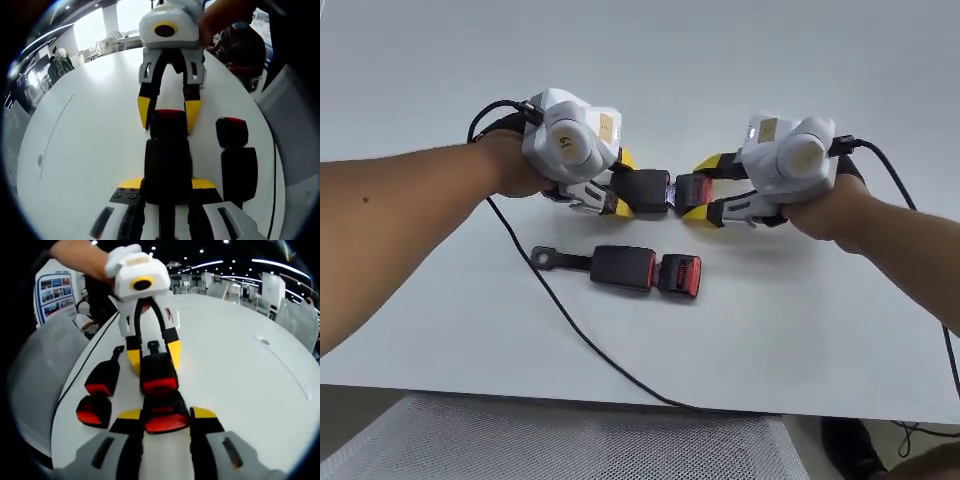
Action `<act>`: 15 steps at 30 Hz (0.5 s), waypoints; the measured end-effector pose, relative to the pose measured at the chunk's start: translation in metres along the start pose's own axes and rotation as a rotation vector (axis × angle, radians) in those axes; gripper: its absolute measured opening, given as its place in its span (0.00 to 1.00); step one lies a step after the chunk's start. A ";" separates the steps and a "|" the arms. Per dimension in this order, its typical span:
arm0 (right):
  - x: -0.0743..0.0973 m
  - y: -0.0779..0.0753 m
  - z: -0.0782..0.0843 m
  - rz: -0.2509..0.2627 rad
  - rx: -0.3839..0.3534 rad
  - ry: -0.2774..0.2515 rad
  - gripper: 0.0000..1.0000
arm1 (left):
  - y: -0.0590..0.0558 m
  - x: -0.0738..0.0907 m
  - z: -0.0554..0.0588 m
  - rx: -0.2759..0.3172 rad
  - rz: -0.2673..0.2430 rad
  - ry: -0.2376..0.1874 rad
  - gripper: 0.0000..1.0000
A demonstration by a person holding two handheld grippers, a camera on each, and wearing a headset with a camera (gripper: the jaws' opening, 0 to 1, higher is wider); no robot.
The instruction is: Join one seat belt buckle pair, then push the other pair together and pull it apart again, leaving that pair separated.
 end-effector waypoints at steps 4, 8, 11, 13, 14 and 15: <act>0.009 -0.004 0.007 0.005 -0.006 -0.003 0.35 | 0.000 0.000 0.000 0.003 -0.001 -0.001 0.34; 0.013 -0.006 0.011 -0.001 -0.029 -0.027 0.35 | 0.000 -0.001 0.000 0.010 -0.005 -0.001 0.34; 0.013 -0.006 0.012 0.002 -0.021 -0.028 0.35 | -0.001 -0.001 0.000 0.011 -0.003 0.005 0.34; 0.015 -0.006 0.014 0.004 -0.013 -0.028 0.35 | -0.001 -0.001 0.000 0.012 -0.003 0.009 0.34; 0.017 -0.006 0.015 0.006 -0.009 -0.028 0.35 | -0.001 0.000 0.000 0.011 -0.002 0.010 0.34; 0.019 -0.007 0.016 0.005 -0.012 -0.032 0.35 | -0.001 -0.001 -0.001 0.011 -0.001 0.011 0.34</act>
Point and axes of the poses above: the centre of the closed fingertips' face, and the gripper's own axes: x roughly backward along the fingers, y roughly to its left, z roughly out of its underside, the point moved 7 cm from there along x, roughly backward along the fingers, and after that the axes turned 13 degrees about -x, right-handed, at the moved point
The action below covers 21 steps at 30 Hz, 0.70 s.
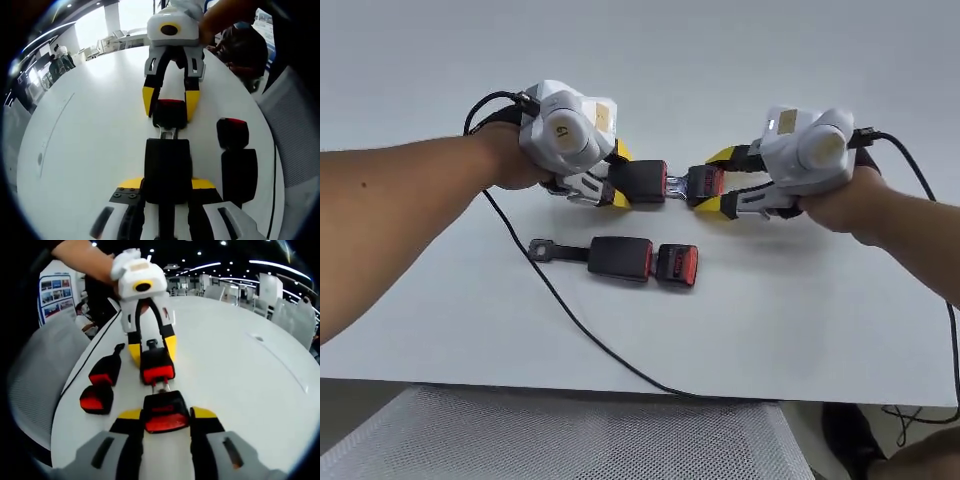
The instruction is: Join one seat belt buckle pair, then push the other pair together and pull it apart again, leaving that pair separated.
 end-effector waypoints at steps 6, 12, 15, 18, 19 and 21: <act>0.019 -0.004 0.014 0.003 -0.006 -0.005 0.35 | 0.000 0.000 -0.001 0.004 -0.001 0.002 0.34; 0.034 -0.011 0.026 0.014 -0.018 -0.003 0.36 | 0.000 0.000 -0.001 0.004 0.000 0.004 0.34; 0.039 -0.014 0.030 0.023 -0.017 0.000 0.36 | 0.000 0.001 0.000 0.003 0.001 0.004 0.34; 0.045 -0.016 0.036 0.019 -0.023 0.006 0.36 | 0.001 0.001 0.000 0.002 0.002 0.007 0.34; 0.048 -0.017 0.037 0.024 -0.009 0.008 0.36 | 0.001 0.001 0.000 0.001 0.003 0.008 0.34; 0.052 -0.019 0.041 0.026 -0.017 0.011 0.36 | 0.001 0.001 0.000 0.002 0.002 0.008 0.34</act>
Point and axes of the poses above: the centre of the closed fingertips' face, and the gripper's own axes: x roughly backward along the fingers, y roughly to its left, z roughly out of its underside, the point moved 7 cm from there along x, roughly backward along the fingers, and after that the axes turned 13 degrees about -x, right-handed, at the moved point
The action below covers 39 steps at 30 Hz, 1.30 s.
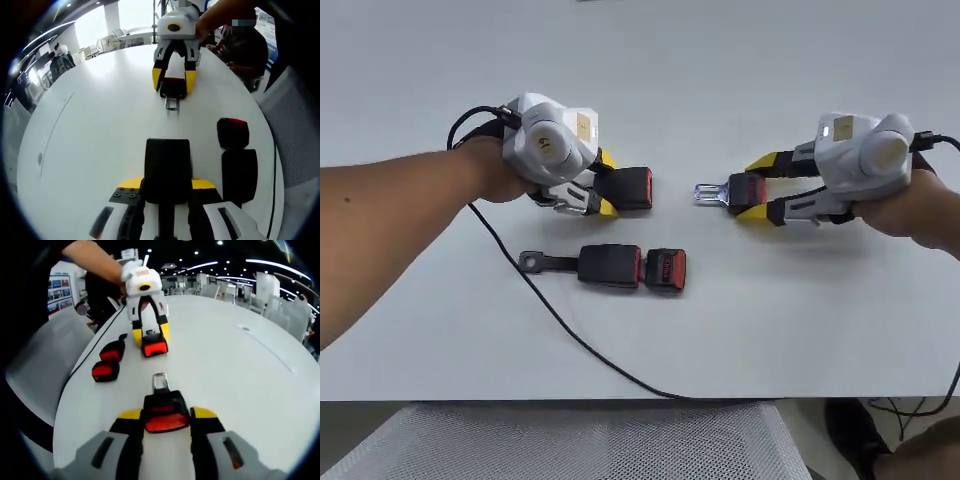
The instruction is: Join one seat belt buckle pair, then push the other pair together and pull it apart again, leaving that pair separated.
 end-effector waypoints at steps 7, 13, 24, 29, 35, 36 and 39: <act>0.016 -0.005 0.011 0.012 -0.006 0.007 0.36 | 0.000 0.000 0.001 0.005 -0.002 -0.001 0.34; 0.027 -0.008 0.018 0.024 -0.006 0.014 0.36 | 0.001 0.001 0.002 0.002 -0.002 0.000 0.34; 0.050 -0.012 0.037 0.045 -0.010 0.009 0.37 | 0.001 0.000 0.002 0.003 0.000 0.008 0.34; 0.057 -0.009 0.044 0.046 -0.006 0.016 0.37 | 0.001 0.000 0.001 -0.001 0.003 0.017 0.35; 0.062 -0.008 0.048 0.042 0.000 0.020 0.37 | 0.000 0.000 0.000 -0.002 0.006 0.026 0.35; 0.063 -0.009 0.050 0.041 0.005 0.023 0.37 | 0.000 0.000 0.000 -0.001 0.006 0.027 0.35; 0.065 -0.008 0.052 0.040 0.002 0.025 0.37 | 0.000 0.000 0.000 0.014 0.005 0.028 0.35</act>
Point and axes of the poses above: the centre of the closed fingertips' face, and the gripper's own axes: x roughly backward along the fingers, y roughly to its left, z roughly out of its underside, the point moved 7 cm from there along x, roughly backward along the fingers, and after that the axes turned 13 degrees about -x, right-handed, at the moved point
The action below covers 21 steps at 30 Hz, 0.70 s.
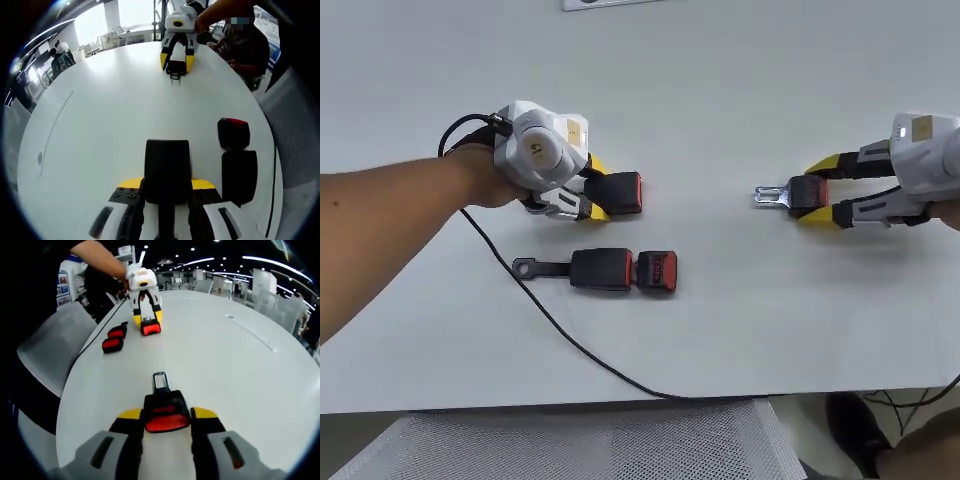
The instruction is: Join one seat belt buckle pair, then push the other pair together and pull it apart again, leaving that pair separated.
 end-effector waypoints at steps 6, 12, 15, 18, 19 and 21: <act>0.002 0.001 -0.001 -0.007 -0.018 0.023 0.37 | -0.001 0.000 0.000 0.011 0.008 0.004 0.36; 0.008 0.000 -0.009 0.055 -0.068 -0.013 0.59 | -0.010 0.000 -0.007 0.050 0.046 0.012 0.53; 0.011 -0.002 -0.017 0.106 -0.084 -0.050 0.67 | -0.010 0.003 -0.014 0.128 -0.009 -0.024 0.71; 0.014 0.000 -0.018 0.170 -0.114 -0.060 0.75 | -0.009 0.011 -0.018 0.195 -0.084 -0.048 0.78; 0.014 0.001 -0.019 0.184 -0.121 -0.067 0.76 | -0.011 0.015 -0.019 0.239 -0.110 -0.061 0.80; 0.017 0.003 -0.022 0.235 -0.127 -0.107 0.77 | -0.015 0.023 -0.023 0.278 -0.161 -0.103 0.85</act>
Point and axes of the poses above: the centre of the closed fingertips' face, and the gripper's own axes: x roughly backward along the fingers, y roughly to its left, z roughly out of its underside, the point moved 7 cm from there along x, roughly backward along the fingers, and after that the axes turned 13 degrees about -x, right-handed, at the moved point
